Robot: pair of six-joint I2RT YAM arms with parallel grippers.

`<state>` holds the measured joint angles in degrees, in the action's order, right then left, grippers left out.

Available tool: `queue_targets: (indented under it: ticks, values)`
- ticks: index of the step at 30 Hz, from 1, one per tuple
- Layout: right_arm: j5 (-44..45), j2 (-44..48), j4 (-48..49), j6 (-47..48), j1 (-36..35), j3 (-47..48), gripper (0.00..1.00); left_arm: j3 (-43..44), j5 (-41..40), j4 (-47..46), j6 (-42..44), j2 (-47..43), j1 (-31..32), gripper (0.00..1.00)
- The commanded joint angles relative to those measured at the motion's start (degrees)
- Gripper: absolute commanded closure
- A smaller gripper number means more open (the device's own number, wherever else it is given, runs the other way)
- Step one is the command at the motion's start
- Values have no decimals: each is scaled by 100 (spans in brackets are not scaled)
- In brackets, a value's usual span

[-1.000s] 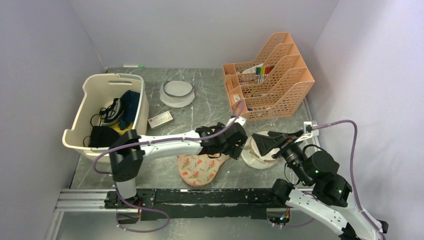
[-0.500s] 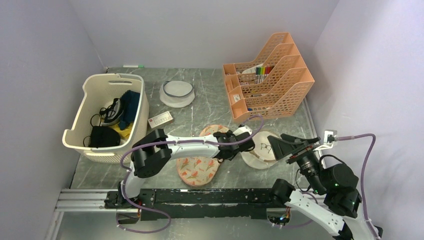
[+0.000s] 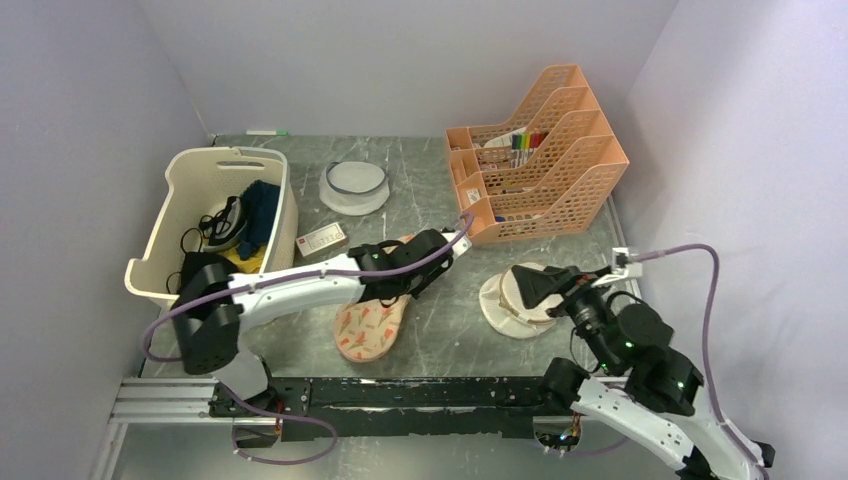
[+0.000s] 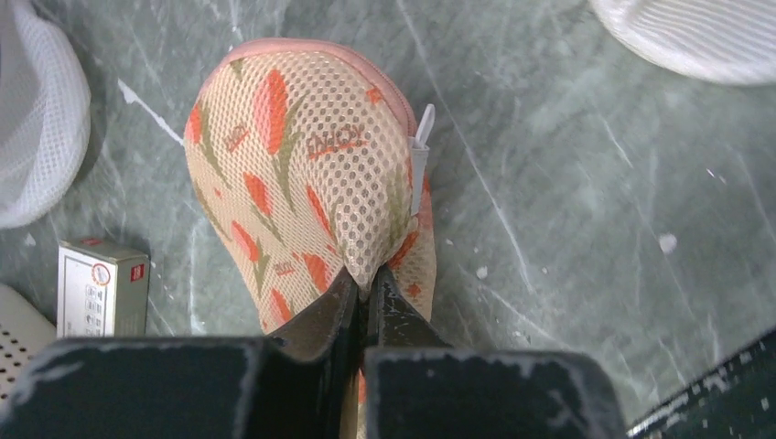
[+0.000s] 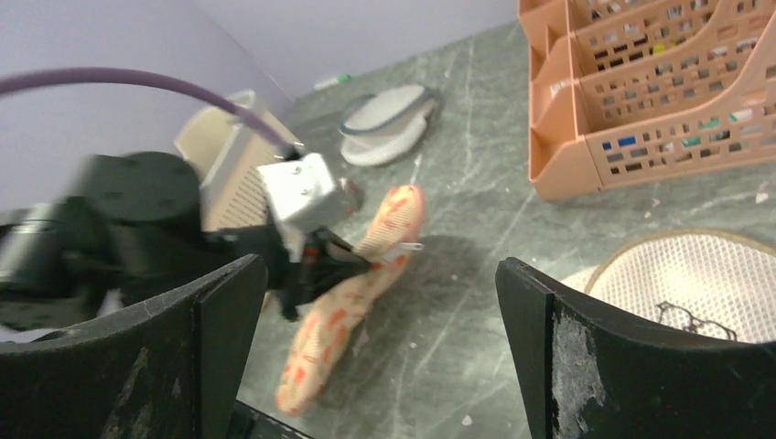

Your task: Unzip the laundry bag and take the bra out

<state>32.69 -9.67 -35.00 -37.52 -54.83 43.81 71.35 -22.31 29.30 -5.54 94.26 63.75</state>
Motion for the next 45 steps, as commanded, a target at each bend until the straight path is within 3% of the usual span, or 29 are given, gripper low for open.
queue_targets:
  ticks: [1, 6, 14, 17, 22, 24, 31, 35, 39, 41, 45]
  values:
    - [80, -592, 147, -31, -10, -268, 3, -410, 682, -623, 916, -604, 64, 93]
    - [-265, -2035, 511, 71, -11, -419, 5, -525, 731, -527, 1146, -958, 74, 93]
    - [-1459, -3626, 2124, 849, 200, -826, 20, -827, 298, -708, 1253, -1241, 295, 93]
    - [-2514, -3678, 2678, 1071, 703, -1093, 21, -876, 116, -720, 1251, -1304, 314, 93]
    - [-5087, -3380, 3658, 1010, 2360, -1825, 23, -989, 54, -870, 1231, -1546, 314, 93]
    - [-5693, -3336, 3987, 946, 2767, -2056, 24, -1017, 37, -915, 1208, -1603, 314, 93]
    - [-5813, -3396, 4270, 1048, 2934, -2238, 22, -1009, 65, -922, 1149, -1560, 314, 93]
    - [-6687, -3760, 4852, 1108, 2933, -2254, 44, -1009, 94, -922, 1138, -1536, 314, 93]
    - [-6963, -4032, 5447, 1104, 2934, -2415, 55, -998, 127, -908, 1125, -1520, 314, 93]
    - [-7039, -4056, 5664, 1094, 2934, -2451, 59, -1007, 143, -908, 1125, -1516, 314, 93]
    - [-6980, -4126, 5834, 1115, 2934, -2464, 55, -992, 167, -908, 1125, -1511, 314, 93]
